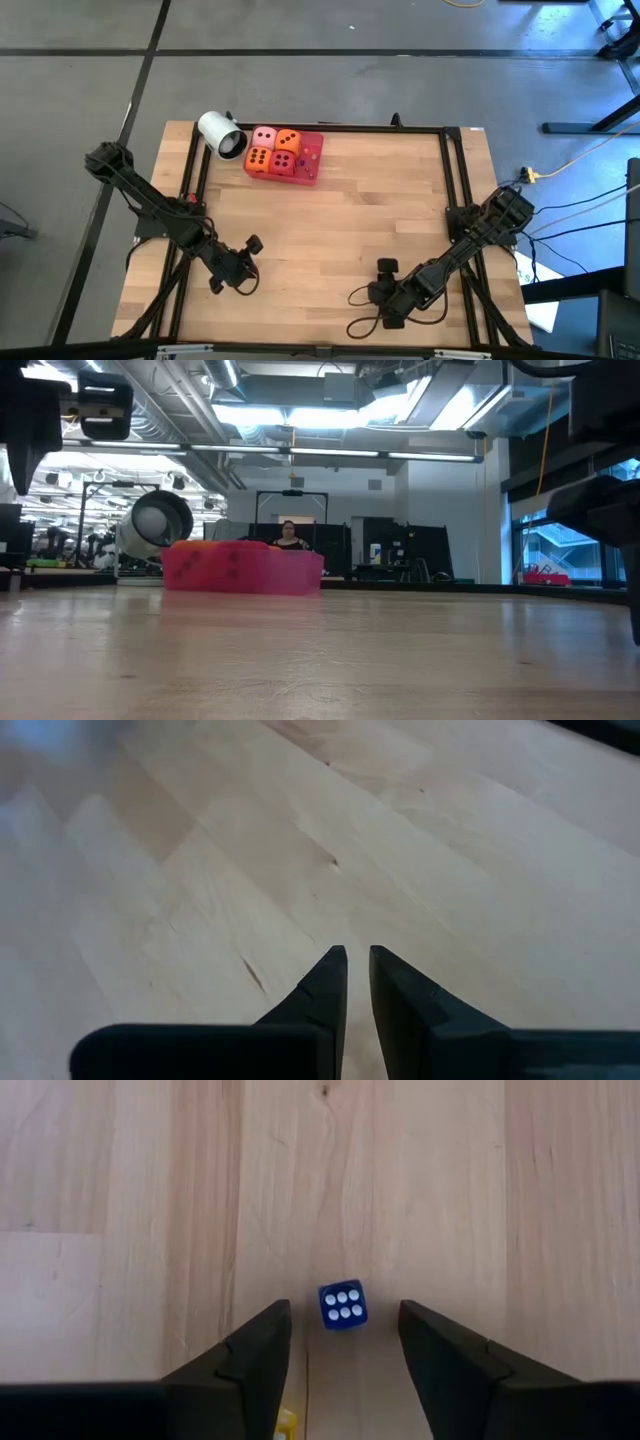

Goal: Pick & Place Dice
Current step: Put the small blue die into the red bin, then put the small yellow die into the red bin

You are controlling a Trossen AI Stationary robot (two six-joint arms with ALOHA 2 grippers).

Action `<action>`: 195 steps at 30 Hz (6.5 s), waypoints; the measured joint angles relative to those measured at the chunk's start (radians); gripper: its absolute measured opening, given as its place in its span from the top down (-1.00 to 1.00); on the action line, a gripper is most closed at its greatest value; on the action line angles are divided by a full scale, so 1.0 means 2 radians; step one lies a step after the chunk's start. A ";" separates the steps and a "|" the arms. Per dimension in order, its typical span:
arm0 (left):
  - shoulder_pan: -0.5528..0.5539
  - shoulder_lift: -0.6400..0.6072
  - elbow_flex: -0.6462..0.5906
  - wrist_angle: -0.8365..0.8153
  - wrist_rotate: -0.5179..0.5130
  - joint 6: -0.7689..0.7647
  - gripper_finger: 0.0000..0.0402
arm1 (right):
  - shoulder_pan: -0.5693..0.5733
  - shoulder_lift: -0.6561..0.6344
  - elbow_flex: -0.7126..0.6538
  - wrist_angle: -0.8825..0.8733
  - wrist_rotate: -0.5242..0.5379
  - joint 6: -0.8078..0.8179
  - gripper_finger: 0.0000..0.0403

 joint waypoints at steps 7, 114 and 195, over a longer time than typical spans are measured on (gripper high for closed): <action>0.001 0.000 0.000 0.009 -0.001 -0.020 0.79 | 0.000 0.001 0.000 0.008 0.001 -0.007 0.31; 0.113 -0.001 0.000 0.066 -0.153 -0.215 0.80 | -0.404 -0.021 0.094 0.194 -0.047 -0.269 0.15; 0.112 -0.001 0.000 0.163 -0.132 -0.253 0.82 | 0.045 0.012 0.067 -0.128 -0.046 0.164 0.19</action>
